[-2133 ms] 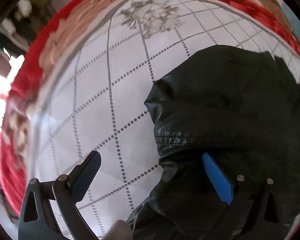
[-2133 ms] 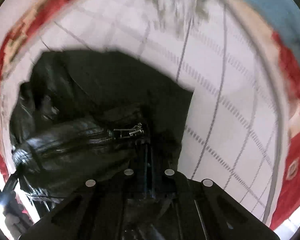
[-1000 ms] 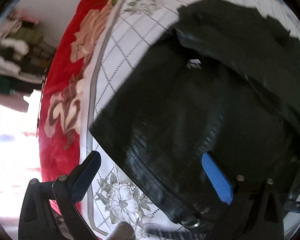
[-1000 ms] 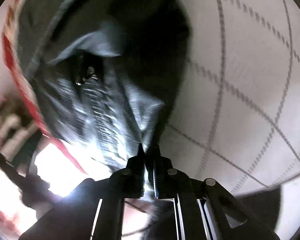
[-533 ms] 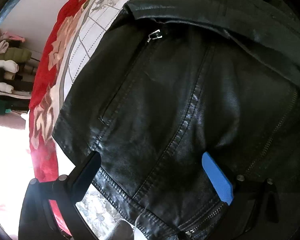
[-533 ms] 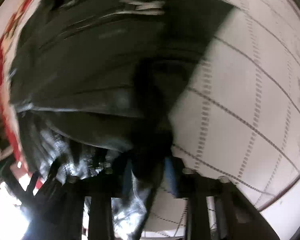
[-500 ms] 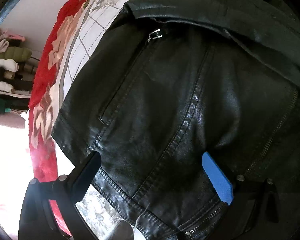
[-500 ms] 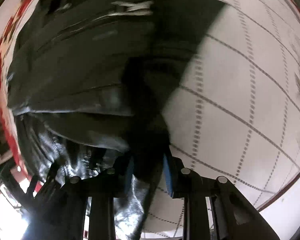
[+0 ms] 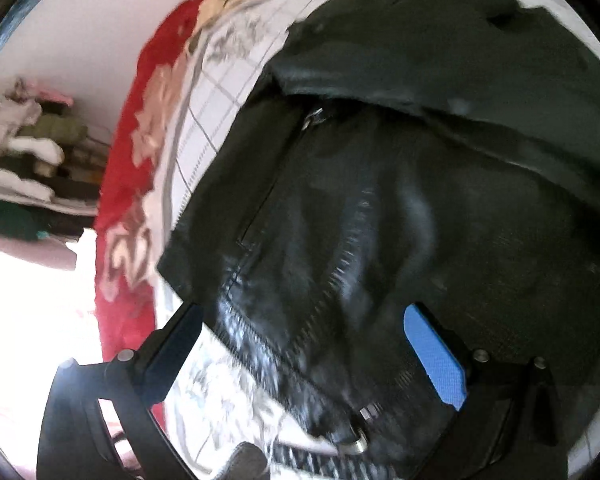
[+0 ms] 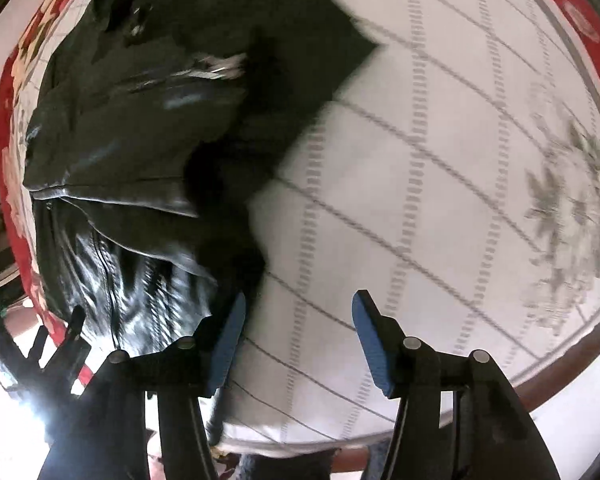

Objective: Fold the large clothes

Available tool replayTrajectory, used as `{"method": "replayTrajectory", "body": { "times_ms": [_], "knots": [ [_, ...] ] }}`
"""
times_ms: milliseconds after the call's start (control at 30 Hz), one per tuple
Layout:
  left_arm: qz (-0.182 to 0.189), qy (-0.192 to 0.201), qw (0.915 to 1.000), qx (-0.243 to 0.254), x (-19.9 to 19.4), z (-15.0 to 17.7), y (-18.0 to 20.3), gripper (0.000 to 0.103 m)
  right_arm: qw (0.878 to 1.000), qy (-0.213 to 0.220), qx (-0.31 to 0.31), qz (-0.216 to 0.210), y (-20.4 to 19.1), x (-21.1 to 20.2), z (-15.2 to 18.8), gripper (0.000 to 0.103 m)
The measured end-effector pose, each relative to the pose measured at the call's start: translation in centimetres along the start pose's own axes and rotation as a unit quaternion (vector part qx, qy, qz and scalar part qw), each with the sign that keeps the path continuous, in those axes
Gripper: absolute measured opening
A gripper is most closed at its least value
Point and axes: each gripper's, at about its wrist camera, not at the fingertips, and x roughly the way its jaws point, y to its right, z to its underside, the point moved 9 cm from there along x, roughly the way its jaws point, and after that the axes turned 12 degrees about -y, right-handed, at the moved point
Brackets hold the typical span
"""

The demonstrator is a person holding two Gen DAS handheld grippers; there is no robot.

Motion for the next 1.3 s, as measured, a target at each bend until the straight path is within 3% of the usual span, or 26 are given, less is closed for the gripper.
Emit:
{"method": "replayTrajectory", "body": {
  "times_ms": [100,267,400,533,667,767,900,1000,1033,1100,1133,1167,1200,1233,1267,1300],
  "knots": [
    [-0.025,0.018,0.9992,0.026,-3.5,2.2,2.6,0.103,1.000,-0.017,-0.002,-0.002,3.9,-1.5,0.0,0.058],
    [-0.080,0.024,0.9915,0.100,-7.4,6.9,9.1,0.103,0.999,-0.022,-0.025,0.014,6.8,-2.7,-0.7,0.058],
    [-0.152,0.025,0.9777,0.143,-7.9,10.3,13.5,0.103,0.999,-0.020,-0.025,0.005,7.6,-2.6,-2.0,0.058],
    [-0.199,0.012,0.9699,0.140,-6.4,11.9,16.4,0.103,1.000,-0.021,-0.021,0.001,10.3,-4.1,-3.4,0.058],
    [-0.245,0.000,0.9623,0.119,-3.7,10.6,16.3,0.103,1.000,-0.024,-0.019,0.005,11.0,-4.0,-4.9,0.058],
    [-0.276,0.003,0.9589,0.065,-3.0,8.4,13.9,0.103,0.999,-0.028,-0.024,0.011,11.8,-4.2,-6.2,0.058],
    [-0.277,-0.018,0.9600,0.034,-1.8,6.4,12.1,0.103,0.999,-0.037,-0.031,-0.010,11.2,-3.5,-7.9,0.058],
    [-0.279,-0.024,0.9595,0.031,-1.7,5.7,11.7,0.103,0.997,-0.038,-0.039,-0.052,9.7,-3.0,-9.5,0.060],
    [-0.276,-0.027,0.9604,0.029,-1.7,5.7,11.8,0.100,0.996,-0.035,-0.044,-0.070,9.0,-3.0,-10.0,0.063],
    [-0.254,-0.035,0.9662,0.024,-1.9,5.9,12.0,0.083,0.992,-0.027,-0.053,-0.112,7.5,-3.1,-10.9,0.064],
    [-0.240,-0.037,0.9699,0.023,-2.0,6.0,12.3,0.066,0.989,-0.025,-0.055,-0.135,7.0,-3.3,-11.2,0.064],
    [-0.228,-0.036,0.9728,0.024,-2.3,5.9,12.7,0.048,0.982,-0.026,-0.056,-0.178,6.0,-3.5,-11.6,0.064],
    [-0.216,-0.034,0.9754,0.027,-2.6,5.9,13.0,0.039,0.975,-0.030,-0.056,-0.211,5.4,-3.5,-11.9,0.064],
    [-0.208,-0.032,0.9771,0.028,-2.9,5.9,13.5,0.022,0.966,-0.037,-0.053,-0.252,4.5,-3.4,-12.3,0.064],
    [-0.196,-0.032,0.9797,0.030,-3.2,5.9,13.8,0.014,0.955,-0.045,-0.050,-0.288,3.5,-3.0,-12.7,0.064],
    [-0.191,-0.031,0.9807,0.030,-3.5,5.9,13.9,0.013,0.945,-0.056,-0.043,-0.320,2.9,-2.5,-13.2,0.064]
  ]
}}
